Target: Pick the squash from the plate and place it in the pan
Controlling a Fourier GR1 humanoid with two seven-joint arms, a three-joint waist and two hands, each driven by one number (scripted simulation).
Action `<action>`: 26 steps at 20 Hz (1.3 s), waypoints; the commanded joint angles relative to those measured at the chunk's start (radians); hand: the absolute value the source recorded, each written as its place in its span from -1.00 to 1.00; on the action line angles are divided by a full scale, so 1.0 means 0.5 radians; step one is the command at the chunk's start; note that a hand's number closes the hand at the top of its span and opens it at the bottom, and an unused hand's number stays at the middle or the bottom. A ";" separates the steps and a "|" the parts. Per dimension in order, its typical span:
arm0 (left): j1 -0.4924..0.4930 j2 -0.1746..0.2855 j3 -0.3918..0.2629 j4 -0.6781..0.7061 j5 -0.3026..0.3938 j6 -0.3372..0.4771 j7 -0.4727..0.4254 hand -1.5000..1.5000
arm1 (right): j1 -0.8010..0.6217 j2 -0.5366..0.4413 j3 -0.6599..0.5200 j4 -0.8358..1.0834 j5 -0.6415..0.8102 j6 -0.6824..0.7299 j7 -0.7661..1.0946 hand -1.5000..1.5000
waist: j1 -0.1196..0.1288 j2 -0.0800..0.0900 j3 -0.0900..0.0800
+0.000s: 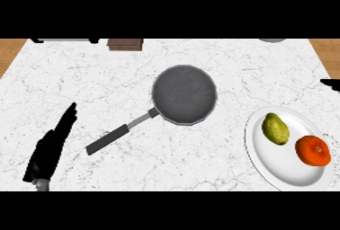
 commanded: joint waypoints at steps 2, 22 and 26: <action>0.105 -0.051 0.014 -0.086 -0.014 -0.002 -0.035 0.00 | -0.089 0.049 0.102 0.042 0.182 0.138 0.043 -1.00 | 0.005 0.000 0.001; 0.003 -0.178 0.082 -0.029 -0.163 -0.085 0.041 0.00 | -0.039 0.316 0.247 -0.070 0.519 0.398 0.465 -1.00 | -0.014 0.001 0.001; 0.093 -0.170 0.155 -0.090 -0.164 -0.123 -0.017 0.00 | 0.071 0.367 0.158 -0.249 0.472 0.462 0.635 -1.00 | -0.020 -0.003 0.001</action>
